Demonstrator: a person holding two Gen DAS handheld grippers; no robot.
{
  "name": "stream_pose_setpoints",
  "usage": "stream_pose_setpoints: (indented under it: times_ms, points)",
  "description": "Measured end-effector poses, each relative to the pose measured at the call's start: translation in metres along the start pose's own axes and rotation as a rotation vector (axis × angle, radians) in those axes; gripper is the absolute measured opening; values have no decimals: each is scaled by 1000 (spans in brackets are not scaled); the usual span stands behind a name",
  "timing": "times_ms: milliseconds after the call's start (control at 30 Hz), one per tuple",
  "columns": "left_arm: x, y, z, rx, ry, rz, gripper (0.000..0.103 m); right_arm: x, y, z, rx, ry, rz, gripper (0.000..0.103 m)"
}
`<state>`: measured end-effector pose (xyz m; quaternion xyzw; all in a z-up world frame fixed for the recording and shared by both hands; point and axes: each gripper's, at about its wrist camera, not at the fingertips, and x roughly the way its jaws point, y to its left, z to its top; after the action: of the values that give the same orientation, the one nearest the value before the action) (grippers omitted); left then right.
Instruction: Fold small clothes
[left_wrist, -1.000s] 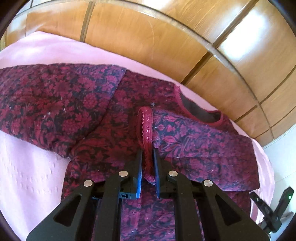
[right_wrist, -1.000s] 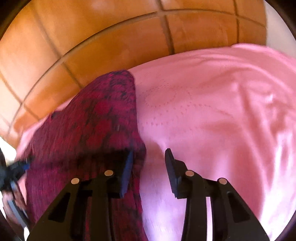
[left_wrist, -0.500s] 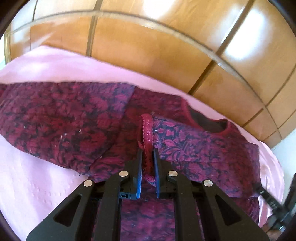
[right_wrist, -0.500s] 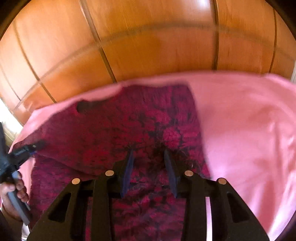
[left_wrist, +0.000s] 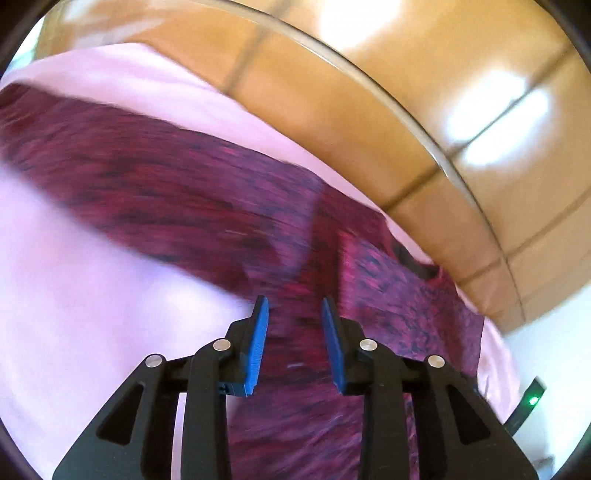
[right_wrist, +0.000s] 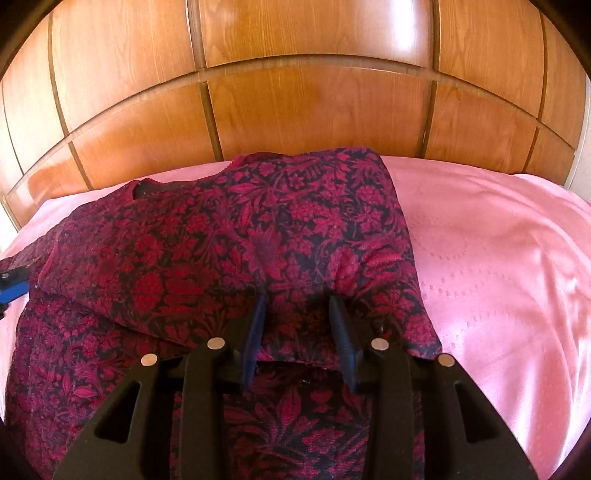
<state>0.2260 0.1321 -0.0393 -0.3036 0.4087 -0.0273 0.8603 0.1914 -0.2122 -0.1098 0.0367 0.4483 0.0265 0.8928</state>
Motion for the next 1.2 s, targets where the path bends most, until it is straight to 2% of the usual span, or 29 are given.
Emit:
stream_pose_setpoints:
  times_ms: [33,100,133,167,333,400,533,600,667,700,767,867,933,1033,1200]
  points:
    - [-9,13,3,-28,-12,-3,30,-1,1,-1,-5,-3,-6,37]
    - [-34,51,12,-123,-57,-16,41,-3,2,-3,-15,-7,-22,37]
    - [-45,69,17,-171,-90,-13,51,-3,3,-3,-22,-9,-29,37]
    - [-61,95,24,-232,-145,4,56,-4,4,-4,-29,-11,-39,37]
    - [-93,171,49,-411,-229,54,56,-1,7,-2,-40,-14,-55,37]
    - [-98,199,58,-489,-252,38,56,-1,6,-1,-40,-13,-53,37]
    - [-97,237,77,-600,-286,40,56,-1,6,-1,-40,-14,-53,37]
    - [-91,247,88,-635,-294,23,56,0,6,-1,-40,-13,-53,37]
    - [-87,253,97,-647,-302,43,55,0,6,-1,-41,-13,-55,38]
    - [-83,253,103,-642,-304,51,54,0,6,-1,-42,-14,-55,38]
    - [-72,248,115,-599,-284,85,35,0,6,-1,-45,-14,-60,38]
    - [-66,246,122,-558,-254,153,15,0,7,-2,-47,-15,-65,38]
    - [-68,235,124,-523,-270,158,12,-1,6,-2,-46,-15,-64,38]
    - [-81,196,122,-405,-298,99,12,0,7,-2,-47,-14,-65,38]
    - [-83,96,107,-122,-295,26,12,-1,7,-2,-47,-15,-64,38]
